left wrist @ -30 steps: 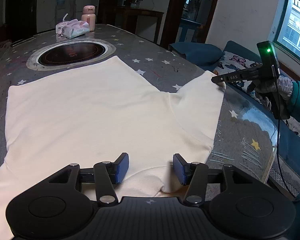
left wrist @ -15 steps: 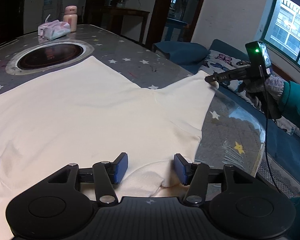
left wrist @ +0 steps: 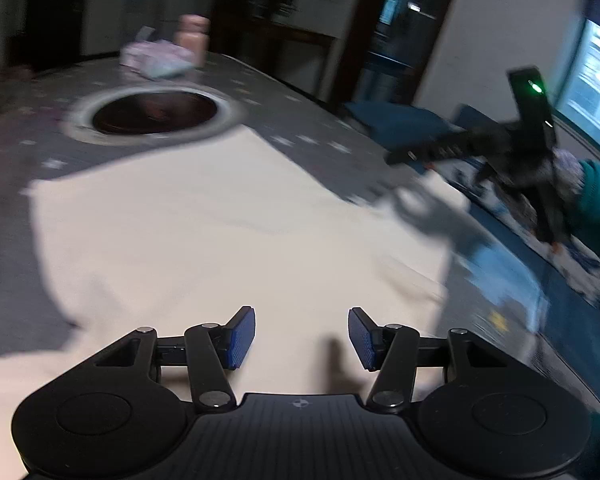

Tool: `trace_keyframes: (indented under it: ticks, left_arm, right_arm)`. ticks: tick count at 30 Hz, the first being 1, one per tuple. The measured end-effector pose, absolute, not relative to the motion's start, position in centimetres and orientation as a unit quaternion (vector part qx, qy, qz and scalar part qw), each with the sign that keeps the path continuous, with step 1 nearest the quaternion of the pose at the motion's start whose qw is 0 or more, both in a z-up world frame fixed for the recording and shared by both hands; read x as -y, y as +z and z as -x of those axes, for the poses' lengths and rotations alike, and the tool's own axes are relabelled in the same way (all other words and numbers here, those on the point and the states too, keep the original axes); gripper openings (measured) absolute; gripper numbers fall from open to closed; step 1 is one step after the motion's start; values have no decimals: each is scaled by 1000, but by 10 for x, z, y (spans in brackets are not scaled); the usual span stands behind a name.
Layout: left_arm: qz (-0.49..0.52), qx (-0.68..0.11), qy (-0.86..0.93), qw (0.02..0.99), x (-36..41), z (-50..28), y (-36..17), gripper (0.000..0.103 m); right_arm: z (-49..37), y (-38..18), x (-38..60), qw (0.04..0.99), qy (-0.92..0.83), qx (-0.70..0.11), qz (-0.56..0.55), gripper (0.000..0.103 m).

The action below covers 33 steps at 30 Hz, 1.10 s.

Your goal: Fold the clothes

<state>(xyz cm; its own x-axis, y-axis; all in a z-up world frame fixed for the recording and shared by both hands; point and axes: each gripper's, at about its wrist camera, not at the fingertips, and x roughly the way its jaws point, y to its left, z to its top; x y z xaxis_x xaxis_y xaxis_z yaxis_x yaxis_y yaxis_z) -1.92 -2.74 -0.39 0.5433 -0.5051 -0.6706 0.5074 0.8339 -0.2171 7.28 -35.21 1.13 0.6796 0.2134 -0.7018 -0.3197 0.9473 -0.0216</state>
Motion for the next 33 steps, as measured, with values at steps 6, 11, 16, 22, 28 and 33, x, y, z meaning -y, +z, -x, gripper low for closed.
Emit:
trace_keyframes:
  ticks: [6, 11, 16, 22, 28, 33]
  left_arm:
    - [37, -391, -176, 902, -17, -28, 11, 56]
    - [53, -402, -126, 906, -46, -66, 17, 57]
    - [34, -403, -89, 910, -52, -111, 8, 58]
    - [34, -417, -74, 905, -56, -150, -11, 32]
    - [21, -406, -84, 910, -49, -165, -15, 3]
    - [-1, -379, -85, 922, -37, -179, -14, 2]
  right_arm:
    - [-113, 4, 305, 901, 195, -384, 58, 25]
    - [-145, -10, 284, 895, 208, -391, 53, 29]
    - [-173, -20, 271, 893, 211, -396, 38, 33]
    - [-197, -32, 264, 890, 210, -404, 18, 33]
    - [-206, -38, 258, 894, 212, -394, 19, 6]
    - [-198, -32, 256, 915, 177, -356, 71, 3]
